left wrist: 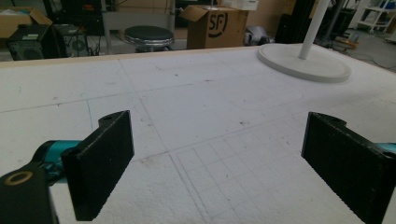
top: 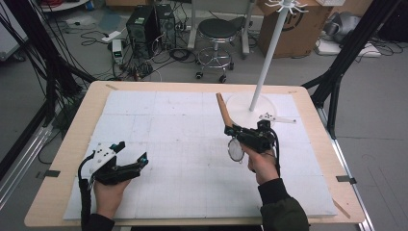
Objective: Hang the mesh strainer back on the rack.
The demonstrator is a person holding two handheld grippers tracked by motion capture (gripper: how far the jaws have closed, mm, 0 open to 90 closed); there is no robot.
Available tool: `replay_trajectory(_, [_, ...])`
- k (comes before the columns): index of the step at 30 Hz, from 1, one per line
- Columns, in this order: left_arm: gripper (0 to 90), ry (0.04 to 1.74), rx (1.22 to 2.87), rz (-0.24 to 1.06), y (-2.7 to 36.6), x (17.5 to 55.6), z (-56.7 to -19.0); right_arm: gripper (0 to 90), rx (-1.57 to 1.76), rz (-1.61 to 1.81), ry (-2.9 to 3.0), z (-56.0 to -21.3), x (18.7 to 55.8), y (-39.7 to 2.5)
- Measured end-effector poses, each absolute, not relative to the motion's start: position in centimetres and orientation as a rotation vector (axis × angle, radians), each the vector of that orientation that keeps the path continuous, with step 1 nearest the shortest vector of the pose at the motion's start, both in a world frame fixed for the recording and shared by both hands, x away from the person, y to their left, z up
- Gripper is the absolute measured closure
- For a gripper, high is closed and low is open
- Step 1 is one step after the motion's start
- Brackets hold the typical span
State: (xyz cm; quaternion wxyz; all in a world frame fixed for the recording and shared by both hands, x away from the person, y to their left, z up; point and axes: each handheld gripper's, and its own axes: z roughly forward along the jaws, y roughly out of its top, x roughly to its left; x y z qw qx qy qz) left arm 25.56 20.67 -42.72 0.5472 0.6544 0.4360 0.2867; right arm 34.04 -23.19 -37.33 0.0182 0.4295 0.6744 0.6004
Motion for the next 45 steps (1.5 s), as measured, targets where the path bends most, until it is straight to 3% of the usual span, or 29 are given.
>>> replay_trajectory(26, [9.8, 1.041, 1.547, 0.664, 20.9, 25.5, -42.8, 69.0, 1.324, 2.096, 1.755, -32.0, 35.6, -28.0])
replay_trajectory(45, [9.8, 1.052, 1.546, 0.657, 21.0, 25.4, -42.9, 69.1, 1.296, 2.086, 1.642, -29.5, 35.8, -30.0])
